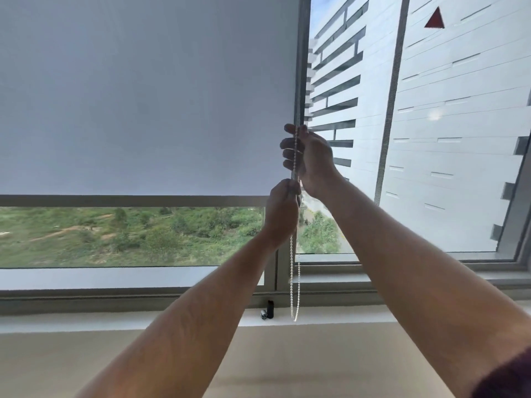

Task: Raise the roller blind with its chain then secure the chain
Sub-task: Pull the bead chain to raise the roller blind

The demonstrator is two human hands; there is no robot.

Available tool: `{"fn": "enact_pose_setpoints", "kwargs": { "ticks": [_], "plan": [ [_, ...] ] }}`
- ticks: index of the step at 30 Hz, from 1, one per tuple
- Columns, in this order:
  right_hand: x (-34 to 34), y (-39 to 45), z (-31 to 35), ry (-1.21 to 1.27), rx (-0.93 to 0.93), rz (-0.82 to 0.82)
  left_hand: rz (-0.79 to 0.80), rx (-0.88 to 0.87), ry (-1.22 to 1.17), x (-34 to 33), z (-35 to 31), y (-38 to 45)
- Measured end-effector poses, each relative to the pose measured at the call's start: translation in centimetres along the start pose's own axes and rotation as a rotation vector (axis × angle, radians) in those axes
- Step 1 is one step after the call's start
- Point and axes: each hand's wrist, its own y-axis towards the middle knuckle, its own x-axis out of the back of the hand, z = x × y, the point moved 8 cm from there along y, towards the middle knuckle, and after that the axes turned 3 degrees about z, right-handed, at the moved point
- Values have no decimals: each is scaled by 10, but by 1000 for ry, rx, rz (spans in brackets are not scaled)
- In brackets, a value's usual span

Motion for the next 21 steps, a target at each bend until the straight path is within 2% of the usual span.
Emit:
{"fn": "enact_pose_setpoints", "kwargs": {
  "ticks": [3,13,17,21],
  "plan": [
    [2,-3,11,12,29,-26,-12,6,35,-5,-5,-2],
    [34,-34,-4,-260,140,-154,-59,44,119,-37,18,-36],
    [47,-52,-13,-357,192,-156,-39,53,137,-47,28,-57],
    [53,-76,-14,-407,267,-138,56,158,74,-45,42,-66]
  ]
}}
